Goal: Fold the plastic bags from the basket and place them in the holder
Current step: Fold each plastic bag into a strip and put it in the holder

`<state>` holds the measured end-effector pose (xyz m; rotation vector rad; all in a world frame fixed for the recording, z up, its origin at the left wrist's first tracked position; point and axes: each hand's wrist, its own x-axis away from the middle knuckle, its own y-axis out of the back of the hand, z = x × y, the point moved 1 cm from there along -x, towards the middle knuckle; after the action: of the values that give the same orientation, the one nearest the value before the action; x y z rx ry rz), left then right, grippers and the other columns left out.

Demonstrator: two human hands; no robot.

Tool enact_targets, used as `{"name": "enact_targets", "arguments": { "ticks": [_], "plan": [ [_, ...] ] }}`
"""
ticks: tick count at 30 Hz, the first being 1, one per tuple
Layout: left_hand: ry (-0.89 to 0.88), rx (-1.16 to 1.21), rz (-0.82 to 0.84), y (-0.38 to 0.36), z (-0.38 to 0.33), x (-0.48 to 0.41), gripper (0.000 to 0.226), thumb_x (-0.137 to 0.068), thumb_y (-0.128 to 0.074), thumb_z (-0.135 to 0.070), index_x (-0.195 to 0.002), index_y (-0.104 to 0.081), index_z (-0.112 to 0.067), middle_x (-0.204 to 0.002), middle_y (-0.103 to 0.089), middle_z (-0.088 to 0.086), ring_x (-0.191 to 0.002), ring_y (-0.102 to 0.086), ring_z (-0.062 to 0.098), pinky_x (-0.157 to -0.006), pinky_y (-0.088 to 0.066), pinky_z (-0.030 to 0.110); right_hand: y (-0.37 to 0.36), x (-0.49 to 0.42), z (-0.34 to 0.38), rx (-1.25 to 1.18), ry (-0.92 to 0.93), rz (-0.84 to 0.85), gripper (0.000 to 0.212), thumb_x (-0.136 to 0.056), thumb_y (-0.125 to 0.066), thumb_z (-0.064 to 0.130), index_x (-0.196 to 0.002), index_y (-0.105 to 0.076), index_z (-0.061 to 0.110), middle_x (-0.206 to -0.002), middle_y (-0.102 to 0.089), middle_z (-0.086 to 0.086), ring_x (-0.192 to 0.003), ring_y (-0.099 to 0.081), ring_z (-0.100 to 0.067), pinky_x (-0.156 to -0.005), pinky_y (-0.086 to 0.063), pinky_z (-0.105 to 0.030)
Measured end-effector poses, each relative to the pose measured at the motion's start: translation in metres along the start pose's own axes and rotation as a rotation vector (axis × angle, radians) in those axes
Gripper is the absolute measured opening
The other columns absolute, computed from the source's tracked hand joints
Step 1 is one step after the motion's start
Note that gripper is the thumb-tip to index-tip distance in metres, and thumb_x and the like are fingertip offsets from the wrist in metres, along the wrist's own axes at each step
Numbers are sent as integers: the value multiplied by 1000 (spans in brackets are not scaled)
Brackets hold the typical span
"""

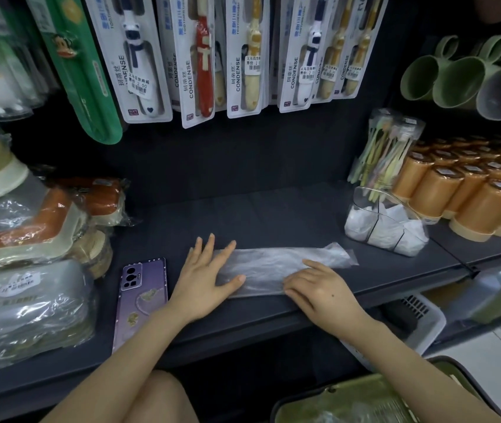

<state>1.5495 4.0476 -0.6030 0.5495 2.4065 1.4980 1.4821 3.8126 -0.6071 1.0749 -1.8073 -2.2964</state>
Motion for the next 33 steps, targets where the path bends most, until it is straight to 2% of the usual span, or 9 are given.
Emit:
{"name": "enact_targets", "arguments": {
  "ticks": [2, 4, 8, 11, 14, 21, 28, 31, 33],
  "plan": [
    [-132, -38, -122, 9, -6, 12, 101, -64, -4, -95, -129, -58, -40, -149, -36, -8, -140, -29, 17, -115, -11, 28, 6, 7, 0, 2, -37, 1, 25, -92, -46, 24, -76, -65, 20, -71, -65, 12, -63, -61, -8, -103, -34, -26],
    [-242, -2, -103, 16, -12, 25, 88, -67, -15, -95, -107, -71, -39, -114, -56, -19, -112, -50, 7, -98, -29, 26, 16, 15, 0, -18, -92, 20, 24, -93, -45, 26, -78, -63, 20, -63, -61, 10, -56, -57, -9, -101, -36, -24],
    [-230, 51, 110, 16, -11, 32, 70, -65, -43, -80, -105, -71, -30, -100, -63, -20, -99, -55, -2, -90, -39, 18, 34, 12, 2, -165, -300, 168, 21, -92, -45, 33, -80, -59, 23, -64, -61, 5, -63, -57, -19, -75, -41, -25],
    [-99, 248, 36, 17, -7, 17, 13, -87, -64, -45, -80, -68, -35, -85, -67, -28, -85, -59, -9, -81, -42, 19, 37, -2, -2, -319, -495, 283, 23, -96, -49, 24, -76, -49, 34, -69, -60, 8, -71, -57, -14, -68, -40, -26],
    [-2, 337, 21, 17, -3, 2, 22, -91, -64, -31, -69, -63, -33, -64, -62, -31, -68, -56, -12, -71, -38, 21, 35, -13, -11, -334, -635, 320, 30, -98, -46, 23, -72, -45, 39, -70, -59, 11, -78, -59, -13, -78, -45, -30],
    [238, 251, -99, 11, -2, -16, 31, -91, -61, -38, -68, -62, -18, -72, -67, -2, -75, -63, 17, -62, -41, 27, 22, -26, -21, -264, -713, 390, 18, -95, -46, 19, -91, -64, 22, -80, -59, 12, -85, -58, -15, -75, -43, -27],
    [429, 108, -169, 18, -16, -23, 35, -89, -59, -48, -107, -60, -17, -106, -65, 2, -103, -61, 25, -73, -40, 29, 19, -31, -21, -210, -721, 420, 20, -91, -45, 13, -91, -65, 17, -88, -61, 2, -83, -52, -17, -69, -38, -27],
    [175, -209, -479, 13, -25, -13, 32, -84, -65, -32, -105, -65, -8, -94, -65, 15, -83, -61, 37, -70, -46, 38, 17, -31, -22, -199, -715, 448, 17, -91, -45, 12, -84, -57, 22, -85, -58, 4, -82, -52, -17, -68, -36, -26],
    [-55, -244, -559, 0, -35, -6, 34, -84, -51, -29, -102, -70, -8, -97, -66, 14, -82, -63, 36, -73, -50, 41, 17, -31, -23, -204, -717, 448, 18, -90, -45, 12, -84, -57, 22, -84, -57, 5, -82, -51, -17, -68, -35, -26]
  ]
}}
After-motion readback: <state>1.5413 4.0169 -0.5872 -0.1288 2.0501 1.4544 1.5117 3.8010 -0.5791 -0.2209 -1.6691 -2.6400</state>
